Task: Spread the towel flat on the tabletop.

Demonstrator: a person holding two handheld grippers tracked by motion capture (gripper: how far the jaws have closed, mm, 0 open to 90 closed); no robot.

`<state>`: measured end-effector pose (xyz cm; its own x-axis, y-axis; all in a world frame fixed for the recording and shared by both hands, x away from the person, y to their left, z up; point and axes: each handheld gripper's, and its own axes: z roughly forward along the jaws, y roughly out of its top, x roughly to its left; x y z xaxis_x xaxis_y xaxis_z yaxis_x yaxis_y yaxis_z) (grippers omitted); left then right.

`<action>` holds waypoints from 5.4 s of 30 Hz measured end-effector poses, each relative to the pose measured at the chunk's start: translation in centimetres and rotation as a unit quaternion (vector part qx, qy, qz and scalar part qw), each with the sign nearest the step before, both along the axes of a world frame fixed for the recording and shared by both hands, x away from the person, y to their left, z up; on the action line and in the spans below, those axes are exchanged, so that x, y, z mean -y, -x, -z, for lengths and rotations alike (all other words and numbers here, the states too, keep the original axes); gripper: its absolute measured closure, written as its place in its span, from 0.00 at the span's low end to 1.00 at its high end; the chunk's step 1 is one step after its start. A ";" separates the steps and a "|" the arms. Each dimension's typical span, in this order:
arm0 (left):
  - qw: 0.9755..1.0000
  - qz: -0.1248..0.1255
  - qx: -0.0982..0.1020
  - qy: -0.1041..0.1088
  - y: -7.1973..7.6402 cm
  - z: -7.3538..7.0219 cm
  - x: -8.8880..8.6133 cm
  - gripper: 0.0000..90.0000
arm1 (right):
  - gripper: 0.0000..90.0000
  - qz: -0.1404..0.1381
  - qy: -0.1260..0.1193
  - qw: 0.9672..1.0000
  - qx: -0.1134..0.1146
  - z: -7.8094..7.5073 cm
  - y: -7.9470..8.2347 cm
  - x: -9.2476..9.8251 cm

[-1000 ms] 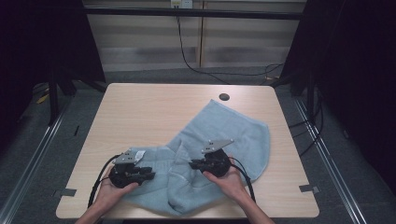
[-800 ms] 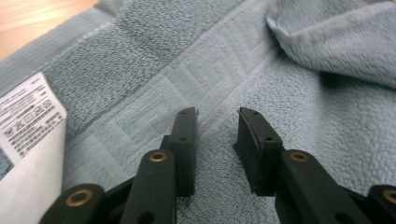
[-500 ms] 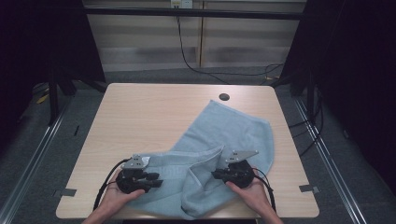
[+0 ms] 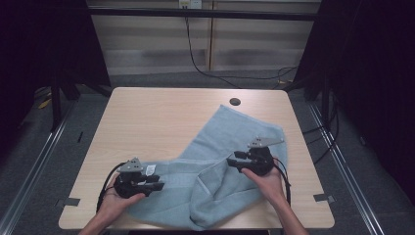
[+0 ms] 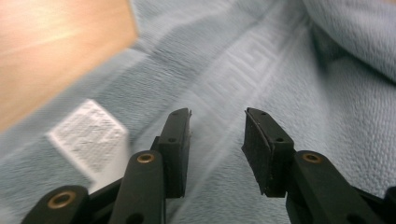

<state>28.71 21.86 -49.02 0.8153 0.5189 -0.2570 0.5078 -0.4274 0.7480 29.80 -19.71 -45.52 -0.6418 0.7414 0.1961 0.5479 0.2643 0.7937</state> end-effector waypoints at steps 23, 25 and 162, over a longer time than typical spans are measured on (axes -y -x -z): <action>0.995 -0.099 -0.004 -0.011 -5.6 0.1 -3.8 0.51 | 0.52 -0.007 0.073 0.996 -0.040 3.6 0.6 0.3; 0.995 -0.100 -0.008 -0.011 -5.7 0.5 -4.1 0.48 | 0.63 -0.012 0.069 0.997 -0.040 3.9 0.5 0.0; 0.999 0.037 0.011 -0.030 -3.8 0.4 4.6 0.70 | 0.69 -0.040 0.016 0.999 -0.010 2.1 6.1 3.9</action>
<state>32.47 17.24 -49.39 0.8572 0.4708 -0.2086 0.4567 -0.5081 0.7303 23.73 -23.62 -47.60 -0.6953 0.6940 0.1867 0.5392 0.3320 0.7739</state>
